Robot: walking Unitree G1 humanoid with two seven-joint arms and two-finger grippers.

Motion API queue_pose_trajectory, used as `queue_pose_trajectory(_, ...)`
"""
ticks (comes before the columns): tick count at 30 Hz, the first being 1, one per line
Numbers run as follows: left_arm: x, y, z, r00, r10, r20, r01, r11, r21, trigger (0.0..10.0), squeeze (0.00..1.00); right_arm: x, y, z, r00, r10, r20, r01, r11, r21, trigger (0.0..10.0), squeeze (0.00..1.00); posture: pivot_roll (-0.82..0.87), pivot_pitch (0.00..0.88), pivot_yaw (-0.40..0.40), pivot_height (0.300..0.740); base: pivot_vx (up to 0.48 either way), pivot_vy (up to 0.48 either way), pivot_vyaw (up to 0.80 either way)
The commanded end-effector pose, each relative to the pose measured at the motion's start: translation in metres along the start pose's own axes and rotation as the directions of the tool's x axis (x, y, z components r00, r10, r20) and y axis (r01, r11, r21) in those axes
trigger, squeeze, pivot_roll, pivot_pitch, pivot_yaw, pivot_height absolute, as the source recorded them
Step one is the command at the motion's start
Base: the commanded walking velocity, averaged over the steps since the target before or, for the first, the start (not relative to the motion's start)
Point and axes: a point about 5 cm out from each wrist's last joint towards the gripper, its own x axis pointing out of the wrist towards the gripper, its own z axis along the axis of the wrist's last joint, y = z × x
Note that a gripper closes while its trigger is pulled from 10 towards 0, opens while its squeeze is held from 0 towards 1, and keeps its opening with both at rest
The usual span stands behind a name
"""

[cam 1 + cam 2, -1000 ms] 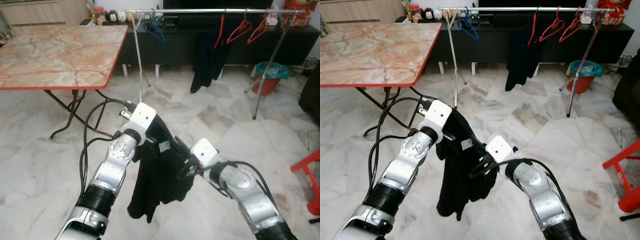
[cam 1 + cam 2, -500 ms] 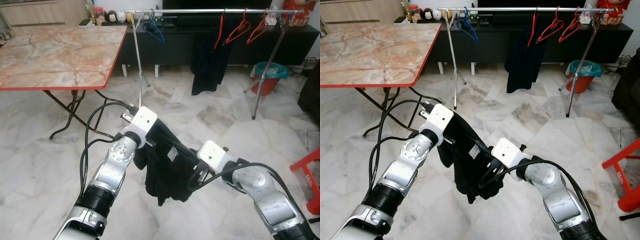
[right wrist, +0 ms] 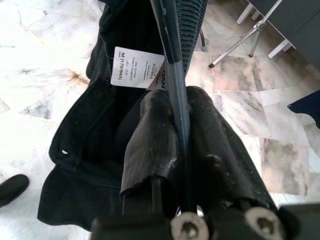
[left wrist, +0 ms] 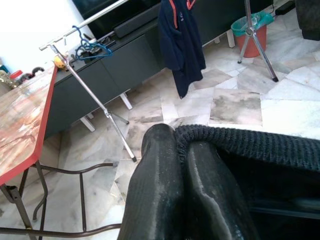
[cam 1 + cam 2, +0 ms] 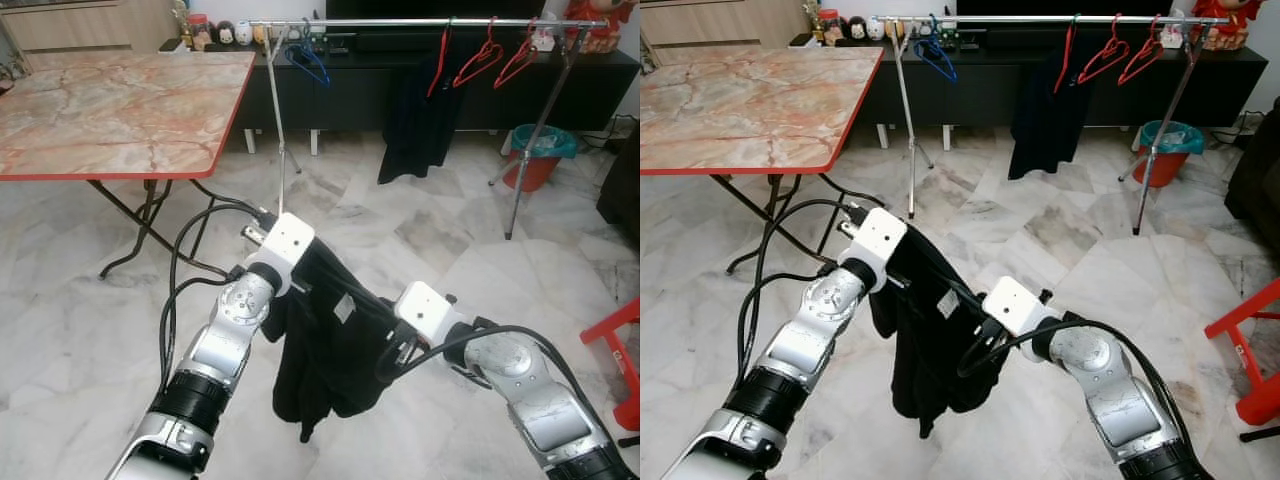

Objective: Hang hanger

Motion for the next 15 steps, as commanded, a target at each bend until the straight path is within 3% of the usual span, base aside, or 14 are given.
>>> queue_pose_trajectory(1, -0.001, 0.033, 0.01, 0.991, 0.123, 0.046, -0.124, 0.992, 0.023, 0.0, 0.0, -0.006, 0.004, -0.019, 0.995, 0.027, -0.093, -0.025, 0.999, 0.023, 0.0, 0.0, 0.04, 0.0, 0.03, 0.74, 0.0, 0.0, 0.0)
queue_pose_trajectory(10, -0.001, 0.033, 0.01, 0.991, 0.123, 0.046, -0.124, 0.992, 0.023, 0.0, 0.0, -0.006, 0.004, -0.019, 0.995, 0.027, -0.093, -0.025, 0.999, 0.023, 0.0, 0.0, 0.04, 0.0, 0.03, 0.74, 0.0, 0.0, 0.0)
queue_pose_trajectory(14, -0.004, 0.042, 0.006, 0.99, 0.136, 0.034, -0.138, 0.988, 0.064, 0.0, 0.0, 0.008, -0.003, -0.023, 0.983, -0.143, -0.116, 0.154, 0.984, 0.088, 0.0, 0.0, 0.05, 0.0, 0.028, 0.74, 0.0, 0.0, 0.0)
queue_pose_trajectory(15, -0.004, 0.043, 0.006, 0.99, 0.139, 0.035, -0.141, 0.988, 0.066, 2.0, 0.0, 0.011, -0.004, -0.026, 0.973, -0.188, -0.131, 0.2, 0.976, 0.083, 0.0, 0.0, 0.05, 0.0, 0.028, 0.74, 0.0, 0.0, 0.0)
